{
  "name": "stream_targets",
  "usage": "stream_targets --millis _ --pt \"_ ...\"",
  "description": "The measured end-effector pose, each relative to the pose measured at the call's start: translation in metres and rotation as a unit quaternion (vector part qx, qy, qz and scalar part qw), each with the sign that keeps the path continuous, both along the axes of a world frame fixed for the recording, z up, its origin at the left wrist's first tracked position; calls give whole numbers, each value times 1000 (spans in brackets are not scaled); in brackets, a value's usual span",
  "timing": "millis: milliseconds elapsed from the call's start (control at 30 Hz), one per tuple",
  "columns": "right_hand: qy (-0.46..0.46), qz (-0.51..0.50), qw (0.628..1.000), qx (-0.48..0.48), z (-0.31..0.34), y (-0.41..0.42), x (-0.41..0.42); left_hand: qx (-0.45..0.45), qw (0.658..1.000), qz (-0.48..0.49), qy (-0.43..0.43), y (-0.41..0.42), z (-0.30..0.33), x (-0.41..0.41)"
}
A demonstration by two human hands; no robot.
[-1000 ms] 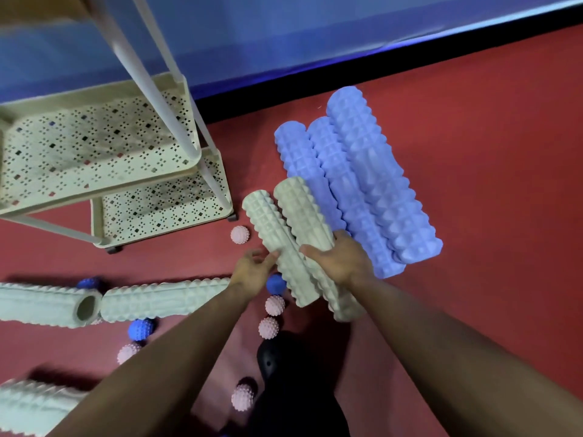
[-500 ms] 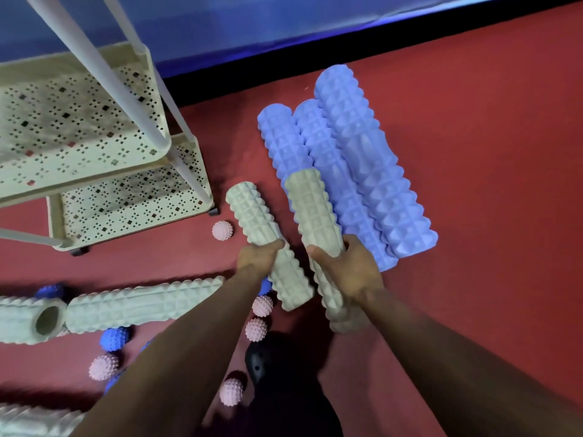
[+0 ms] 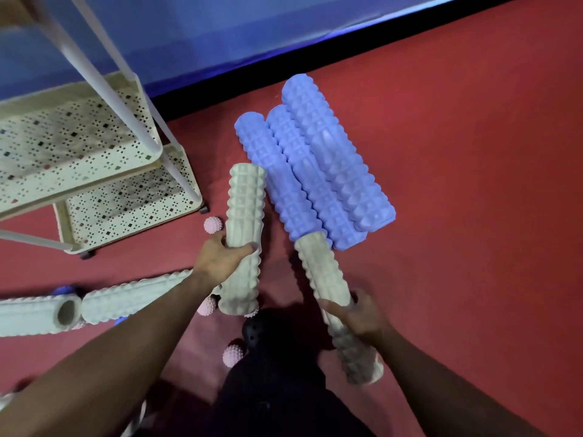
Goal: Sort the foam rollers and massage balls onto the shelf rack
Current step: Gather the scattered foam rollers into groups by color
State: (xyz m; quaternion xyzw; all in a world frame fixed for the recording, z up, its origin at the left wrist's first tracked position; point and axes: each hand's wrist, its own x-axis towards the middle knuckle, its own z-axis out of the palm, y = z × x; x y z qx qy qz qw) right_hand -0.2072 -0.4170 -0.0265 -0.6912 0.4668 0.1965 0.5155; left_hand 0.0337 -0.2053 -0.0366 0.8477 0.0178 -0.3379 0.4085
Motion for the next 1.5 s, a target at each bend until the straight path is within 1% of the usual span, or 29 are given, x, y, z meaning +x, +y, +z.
stream_targets --millis 100,167,233,300,400,500,533,600,733,833,933,1000,1067,1100,1200,1267,1333,1433,1500 --pt "14 -36 999 16 1 -3 -30 8 1000 -9 2 3 11 -4" --pt "13 -65 998 3 -3 -7 -42 4 1000 -11 -1 3 15 -7" --pt "4 -116 993 -14 -10 -9 -43 2 1000 -13 -7 2 16 -11" --pt "10 -182 983 -11 -18 -10 -36 -2 1000 -13 2 0 15 -15" --pt "39 -273 961 34 -35 -9 -15 -7 1000 -10 13 -5 12 -19" --pt "31 -380 918 112 -56 -7 7 -13 1000 -16 13 -7 11 -20" --pt "22 -401 907 127 -63 -7 14 -10 1000 -20 14 -8 10 -21" --pt "14 -420 897 134 -72 -5 28 2 1000 -27 15 -7 8 -21" --pt "-24 -429 892 136 -84 1 48 -5 999 -43 24 -4 6 -21" --pt "-32 -412 903 121 -84 0 51 -20 998 -48 32 -1 5 -24" --pt "-31 -396 909 124 -72 -1 49 -39 997 -54 32 -4 4 -29" --pt "-46 -400 907 124 -59 3 49 -60 995 -58 60 -8 4 -34" --pt "-80 -409 899 131 -40 13 54 -77 992 -58 81 -13 6 -38" --pt "-103 -402 899 143 -30 18 57 -79 992 -64 74 -17 8 -40" --pt "-148 -348 900 215 -3 31 63 -52 993 -107 20 -34 12 -44" --pt "-169 -302 891 294 10 36 64 -59 990 -126 26 -46 17 -50" --pt "-190 -268 883 336 20 41 66 -61 984 -167 17 -58 22 -58" --pt "-207 -288 882 310 27 40 66 -83 961 -262 -39 -71 31 -67" --pt "-213 -315 879 288 25 35 56 -111 945 -306 -18 -74 29 -68"
